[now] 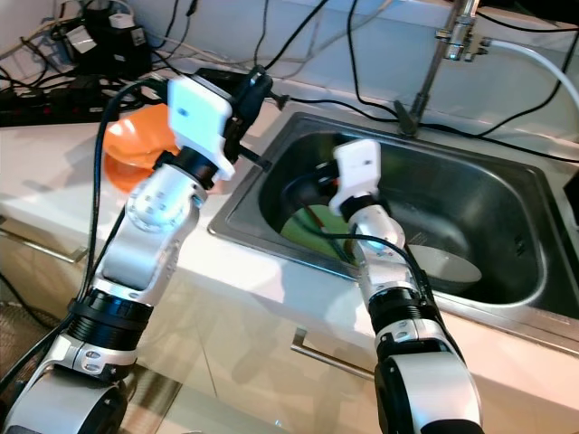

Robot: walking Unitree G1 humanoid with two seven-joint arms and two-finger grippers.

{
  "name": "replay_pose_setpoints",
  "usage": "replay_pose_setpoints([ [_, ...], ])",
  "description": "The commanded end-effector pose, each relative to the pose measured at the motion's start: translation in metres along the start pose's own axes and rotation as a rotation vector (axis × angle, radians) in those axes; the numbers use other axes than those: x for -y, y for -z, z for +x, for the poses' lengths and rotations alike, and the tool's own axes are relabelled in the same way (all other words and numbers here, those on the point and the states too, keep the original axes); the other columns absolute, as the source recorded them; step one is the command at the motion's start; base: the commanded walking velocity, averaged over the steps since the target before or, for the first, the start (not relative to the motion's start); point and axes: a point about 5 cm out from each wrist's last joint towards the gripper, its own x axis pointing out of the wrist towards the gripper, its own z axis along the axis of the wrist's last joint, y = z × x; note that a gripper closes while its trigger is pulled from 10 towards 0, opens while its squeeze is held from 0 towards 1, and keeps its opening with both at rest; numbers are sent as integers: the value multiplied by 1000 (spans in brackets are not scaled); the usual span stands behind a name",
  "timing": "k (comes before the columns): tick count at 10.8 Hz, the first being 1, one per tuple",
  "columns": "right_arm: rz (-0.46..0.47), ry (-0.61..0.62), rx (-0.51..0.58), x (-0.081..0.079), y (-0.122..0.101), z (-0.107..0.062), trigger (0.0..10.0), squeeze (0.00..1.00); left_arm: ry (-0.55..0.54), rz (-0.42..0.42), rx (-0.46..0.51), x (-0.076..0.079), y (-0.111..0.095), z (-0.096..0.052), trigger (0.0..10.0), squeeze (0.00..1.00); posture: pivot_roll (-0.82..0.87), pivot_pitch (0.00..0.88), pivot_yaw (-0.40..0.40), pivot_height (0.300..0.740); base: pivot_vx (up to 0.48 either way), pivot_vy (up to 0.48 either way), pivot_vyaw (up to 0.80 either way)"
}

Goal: Kitchen organization

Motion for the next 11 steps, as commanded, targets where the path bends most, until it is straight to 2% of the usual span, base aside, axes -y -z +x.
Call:
replay_pose_setpoints([
  [1, -6, -19, 26, 0, -2, -2, 10000, 1000, 18, -21, 11, 0, -4, 0, 10000, 0, 240, 0, -35, 740, 0, 0, 0],
  [3, 5, -55, 48, -6, -4, -2, 10000, 1000, 69, -44, 6, 8, -5, -1, 10000, 0, 236, 4, -36, 740, 0, 0, 0],
  [5, -10, -24, 42, -5, -4, -2, 10000, 996, 82, -55, -9, 9, -4, -1, 10000, 0, 234, 9, -35, 740, 0, 0, 0],
  [6, 2, 18, 48, 0, -5, -1, 10000, 0, 93, -59, -22, 9, -3, -2, 10000, 0, 237, 14, -36, 740, 0, 0, 0],
  [8, 21, 76, 69, 6, -10, 1, 10000, 0, 120, -72, -49, 12, 1, -5, 10000, 0, 239, 17, -36, 740, 0, 0, 0],
  [11, 53, 65, 88, 1, -13, 5, 10000, 0, 228, -128, -97, 27, 7, -10, 10000, 0, 238, 16, -34, 740, 0, 0, 0],
])
